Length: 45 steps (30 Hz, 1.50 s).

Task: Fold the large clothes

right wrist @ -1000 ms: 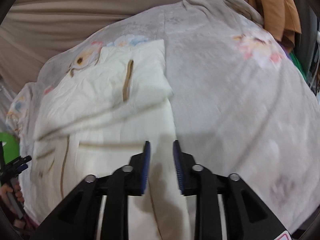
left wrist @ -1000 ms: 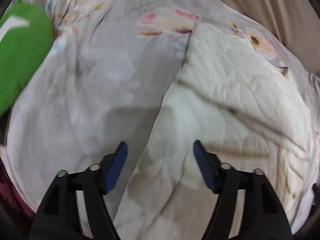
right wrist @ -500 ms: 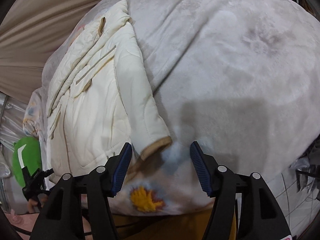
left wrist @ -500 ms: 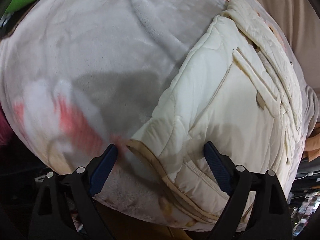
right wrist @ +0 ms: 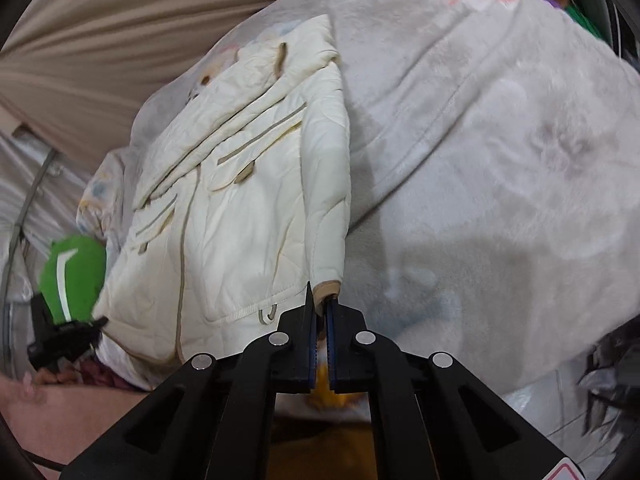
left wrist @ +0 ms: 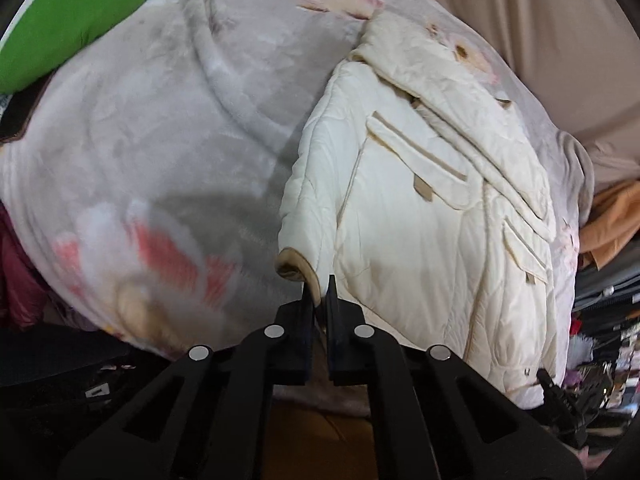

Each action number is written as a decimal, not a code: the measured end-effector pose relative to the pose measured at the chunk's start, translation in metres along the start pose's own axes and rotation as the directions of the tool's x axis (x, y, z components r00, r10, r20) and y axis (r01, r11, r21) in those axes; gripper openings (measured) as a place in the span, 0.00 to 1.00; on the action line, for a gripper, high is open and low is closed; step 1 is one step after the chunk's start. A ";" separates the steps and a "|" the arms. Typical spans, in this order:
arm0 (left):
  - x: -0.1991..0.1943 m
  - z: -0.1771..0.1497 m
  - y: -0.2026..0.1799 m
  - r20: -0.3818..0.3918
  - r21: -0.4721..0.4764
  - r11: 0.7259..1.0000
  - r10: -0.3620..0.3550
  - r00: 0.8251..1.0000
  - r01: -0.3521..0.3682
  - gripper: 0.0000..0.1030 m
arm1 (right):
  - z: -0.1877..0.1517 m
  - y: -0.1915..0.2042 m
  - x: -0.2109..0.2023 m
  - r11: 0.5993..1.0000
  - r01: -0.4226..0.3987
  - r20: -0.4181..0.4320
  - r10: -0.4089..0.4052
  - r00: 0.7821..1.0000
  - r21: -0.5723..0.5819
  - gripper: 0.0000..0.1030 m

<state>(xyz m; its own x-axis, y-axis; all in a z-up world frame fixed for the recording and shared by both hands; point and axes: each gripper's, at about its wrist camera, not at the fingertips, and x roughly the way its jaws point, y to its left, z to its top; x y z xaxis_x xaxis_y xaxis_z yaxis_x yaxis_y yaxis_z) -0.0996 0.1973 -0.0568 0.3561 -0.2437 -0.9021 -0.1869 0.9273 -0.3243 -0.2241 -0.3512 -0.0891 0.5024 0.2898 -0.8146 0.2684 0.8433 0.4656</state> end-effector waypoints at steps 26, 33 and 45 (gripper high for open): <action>0.056 0.284 -0.161 0.376 0.069 0.994 0.057 0.925 -0.089 0.42 | 0.282 0.109 0.042 0.999 -0.034 0.378 0.038 0.925 -0.017 0.20; 0.051 0.254 -0.132 0.348 0.092 0.991 0.057 0.936 -0.095 0.82 | 0.246 0.079 0.005 0.995 -0.079 0.506 0.035 0.862 0.067 0.63; 0.121 0.173 -0.044 0.100 -0.108 0.994 0.010 0.995 0.001 0.81 | 0.170 0.007 0.104 0.984 0.038 0.148 -0.064 0.987 0.172 0.66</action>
<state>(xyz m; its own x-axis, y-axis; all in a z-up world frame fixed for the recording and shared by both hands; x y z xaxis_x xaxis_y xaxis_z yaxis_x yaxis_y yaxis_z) 0.1098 0.1758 -0.1020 0.4443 -0.2049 -0.8721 -0.2842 0.8910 -0.3541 -0.0304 -0.3926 -0.1116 0.6005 0.1653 -0.7824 0.4244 0.7633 0.4870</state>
